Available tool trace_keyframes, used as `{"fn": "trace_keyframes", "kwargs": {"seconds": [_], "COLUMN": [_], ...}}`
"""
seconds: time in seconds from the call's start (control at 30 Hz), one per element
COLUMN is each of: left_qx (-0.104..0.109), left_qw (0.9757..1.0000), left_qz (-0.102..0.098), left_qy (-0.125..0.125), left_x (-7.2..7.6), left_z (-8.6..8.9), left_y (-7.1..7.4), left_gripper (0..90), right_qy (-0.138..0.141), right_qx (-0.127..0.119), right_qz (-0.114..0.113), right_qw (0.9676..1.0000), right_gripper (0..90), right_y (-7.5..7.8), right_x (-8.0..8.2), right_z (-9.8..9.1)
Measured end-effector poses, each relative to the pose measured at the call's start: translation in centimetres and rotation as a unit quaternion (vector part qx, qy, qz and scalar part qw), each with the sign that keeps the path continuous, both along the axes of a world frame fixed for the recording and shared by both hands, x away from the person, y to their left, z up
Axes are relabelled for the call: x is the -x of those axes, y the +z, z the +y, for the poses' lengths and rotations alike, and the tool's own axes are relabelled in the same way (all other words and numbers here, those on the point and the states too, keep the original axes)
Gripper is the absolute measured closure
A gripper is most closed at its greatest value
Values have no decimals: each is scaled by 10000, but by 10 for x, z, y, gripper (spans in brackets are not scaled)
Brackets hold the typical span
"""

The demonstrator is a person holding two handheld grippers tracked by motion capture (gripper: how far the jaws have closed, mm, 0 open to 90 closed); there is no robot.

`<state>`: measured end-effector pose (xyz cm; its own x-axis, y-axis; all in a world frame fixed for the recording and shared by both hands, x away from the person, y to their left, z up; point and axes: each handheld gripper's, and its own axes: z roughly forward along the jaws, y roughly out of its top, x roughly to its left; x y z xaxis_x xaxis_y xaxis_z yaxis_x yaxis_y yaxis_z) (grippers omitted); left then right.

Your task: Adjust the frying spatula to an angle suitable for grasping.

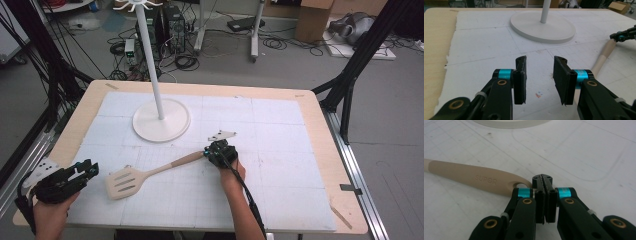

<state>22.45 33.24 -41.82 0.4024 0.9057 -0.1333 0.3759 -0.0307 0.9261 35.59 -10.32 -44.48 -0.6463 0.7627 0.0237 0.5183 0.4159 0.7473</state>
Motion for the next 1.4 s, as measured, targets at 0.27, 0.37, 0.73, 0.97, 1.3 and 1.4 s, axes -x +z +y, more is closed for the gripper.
{"fn": "trace_keyframes", "kwargs": {"seconds": [0.27, 0.37, 0.73, 0.97, 1.3, 1.4], "left_qx": [45, 56, 141, 230, 702, 638], "left_qw": [10000, 10000, 9997, 9990, 9945, 9944], "left_qz": [-26, -26, -152, -235, -678, -753], "left_qy": [48, 36, -141, -306, -386, -386], "left_x": [1, 1, 2, 1, 2, 4], "left_z": [4, 6, 3, -2, -9, -10], "left_y": [0, 0, 2, 3, 9, 10], "left_gripper": [637, 637, 555, 455, 220, 197], "right_qy": [292, 295, -157, -536, -1137, -1190], "right_qx": [230, 163, -130, -237, -587, -722], "right_qz": [-22, -13, -562, -991, -1412, -1485], "right_qw": [9993, 9994, 9982, 9934, 9817, 9791], "right_gripper": [891, 865, 708, 447, 186, 186], "right_y": [1, 2, 38, 47, 42, 44], "right_x": [-3, -4, 19, 55, 129, 141], "right_z": [31, 30, -35, -92, -181, -192]}}
